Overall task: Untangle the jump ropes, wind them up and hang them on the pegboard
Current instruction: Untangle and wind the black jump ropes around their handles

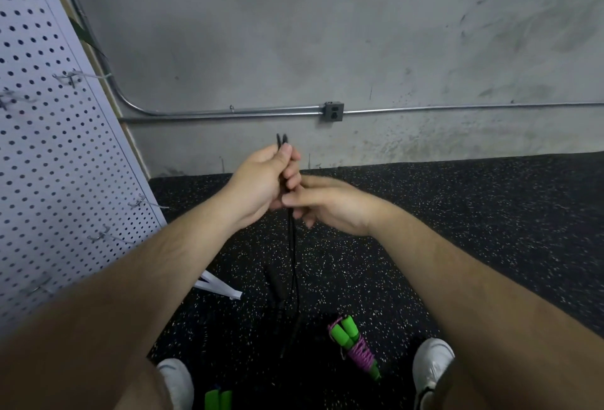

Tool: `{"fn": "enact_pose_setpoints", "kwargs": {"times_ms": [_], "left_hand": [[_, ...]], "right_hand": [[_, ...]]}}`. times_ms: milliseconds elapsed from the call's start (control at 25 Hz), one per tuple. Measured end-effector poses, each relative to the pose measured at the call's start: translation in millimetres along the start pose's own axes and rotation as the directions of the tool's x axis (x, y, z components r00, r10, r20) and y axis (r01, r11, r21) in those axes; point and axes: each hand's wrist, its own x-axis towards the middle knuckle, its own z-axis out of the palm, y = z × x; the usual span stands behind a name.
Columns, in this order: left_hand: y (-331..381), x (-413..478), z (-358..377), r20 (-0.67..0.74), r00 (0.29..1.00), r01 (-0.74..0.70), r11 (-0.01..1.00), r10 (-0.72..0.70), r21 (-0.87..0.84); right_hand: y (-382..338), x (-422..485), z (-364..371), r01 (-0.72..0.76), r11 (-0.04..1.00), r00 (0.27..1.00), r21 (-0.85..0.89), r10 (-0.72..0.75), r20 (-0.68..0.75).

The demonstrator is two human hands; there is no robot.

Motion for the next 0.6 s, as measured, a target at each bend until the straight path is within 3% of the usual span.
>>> {"fn": "enact_pose_setpoints", "kwargs": {"times_ms": [80, 160, 280, 320, 400, 520, 600], "left_hand": [[2, 4, -7, -0.037, 0.999, -0.01, 0.999, 0.008, -0.053], [2, 2, -15, -0.035, 0.999, 0.02, 1.0, -0.02, -0.007], [-8, -13, -29, 0.149, 0.973, 0.155, 0.975, -0.179, 0.159], [-14, -23, -30, 0.219, 0.95, 0.163, 0.95, -0.224, 0.265], [-25, -34, -24, 0.21, 0.955, 0.071, 0.847, -0.211, 0.527], [-16, -21, -13, 0.011, 0.999, 0.023, 0.829, -0.035, 0.559], [0, -8, -13, -0.058, 0.997, -0.017, 0.87, 0.052, 0.493]], "right_hand": [[8, 3, 14, -0.084, 0.967, 0.996, -0.241, 0.087, 0.002], [4, 6, 24, -0.084, 0.939, 0.991, -0.334, 0.045, -0.124], [-22, 10, 17, 0.067, 0.99, 0.905, -0.126, -0.114, -0.41], [-31, 12, 11, 0.139, 0.99, 0.865, -0.028, -0.135, -0.483], [-41, 14, 1, 0.258, 0.961, 0.822, 0.1, -0.164, -0.545], [-32, 10, -8, 0.27, 0.953, 0.872, 0.14, -0.18, -0.454], [-18, 4, -9, 0.126, 0.991, 0.955, -0.046, -0.134, -0.265]]}}
